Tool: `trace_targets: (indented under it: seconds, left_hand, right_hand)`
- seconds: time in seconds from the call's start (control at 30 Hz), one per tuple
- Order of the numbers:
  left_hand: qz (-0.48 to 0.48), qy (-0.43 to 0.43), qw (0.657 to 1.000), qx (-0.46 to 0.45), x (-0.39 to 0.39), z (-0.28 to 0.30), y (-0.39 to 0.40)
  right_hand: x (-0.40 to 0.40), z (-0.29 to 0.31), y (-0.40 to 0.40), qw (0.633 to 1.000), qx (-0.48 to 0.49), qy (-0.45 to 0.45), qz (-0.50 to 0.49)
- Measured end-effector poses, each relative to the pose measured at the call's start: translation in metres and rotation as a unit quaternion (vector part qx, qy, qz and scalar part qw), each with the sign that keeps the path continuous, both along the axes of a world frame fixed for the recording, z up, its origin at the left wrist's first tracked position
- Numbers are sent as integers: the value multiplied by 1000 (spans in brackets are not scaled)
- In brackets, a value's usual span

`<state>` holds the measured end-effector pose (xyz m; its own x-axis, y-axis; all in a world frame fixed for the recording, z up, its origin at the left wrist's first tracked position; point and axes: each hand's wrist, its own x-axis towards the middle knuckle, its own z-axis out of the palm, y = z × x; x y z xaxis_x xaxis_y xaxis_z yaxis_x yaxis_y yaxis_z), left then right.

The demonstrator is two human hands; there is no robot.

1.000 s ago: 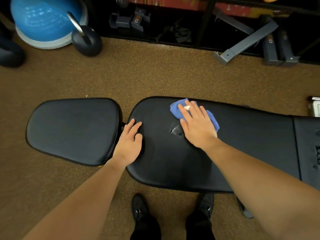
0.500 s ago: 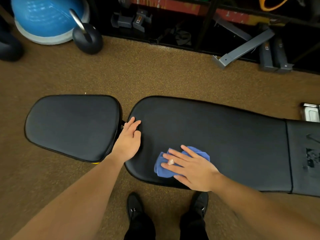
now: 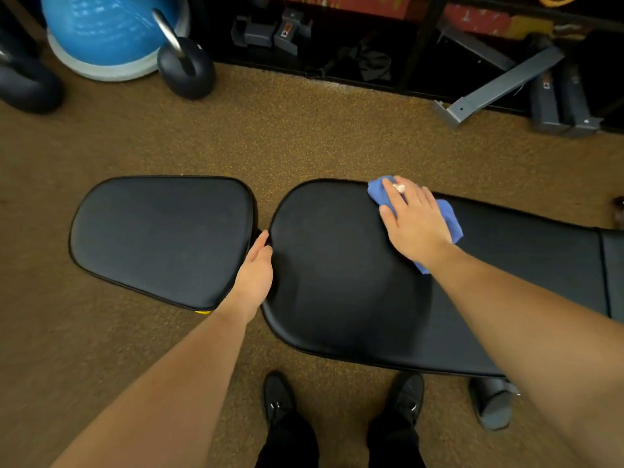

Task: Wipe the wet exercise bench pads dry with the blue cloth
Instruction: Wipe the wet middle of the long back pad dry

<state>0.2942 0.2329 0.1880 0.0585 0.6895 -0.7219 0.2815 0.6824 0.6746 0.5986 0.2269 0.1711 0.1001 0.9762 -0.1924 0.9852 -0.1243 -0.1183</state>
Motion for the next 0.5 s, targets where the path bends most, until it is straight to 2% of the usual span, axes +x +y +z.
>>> trace_targets:
  seconds: [0.17, 0.3, 0.43, 0.5]
  left_hand:
    - [-68, -3, 997, 21, -12, -5, 2]
    - [-54, -5, 998, 32, -17, -5, 3]
    - [-37, -6, 999, 11, -17, 0, 9]
    - [-84, 59, 993, 50, -22, 7, 11]
  right_hand:
    - [-80, -6, -10, 985, 17, -5, 172]
    - [-122, -2, -62, 958, -25, 34, 285]
    - [-120, -4, -106, 913, -43, 27, 404]
    - [-103, -5, -110, 913, -24, 27, 406]
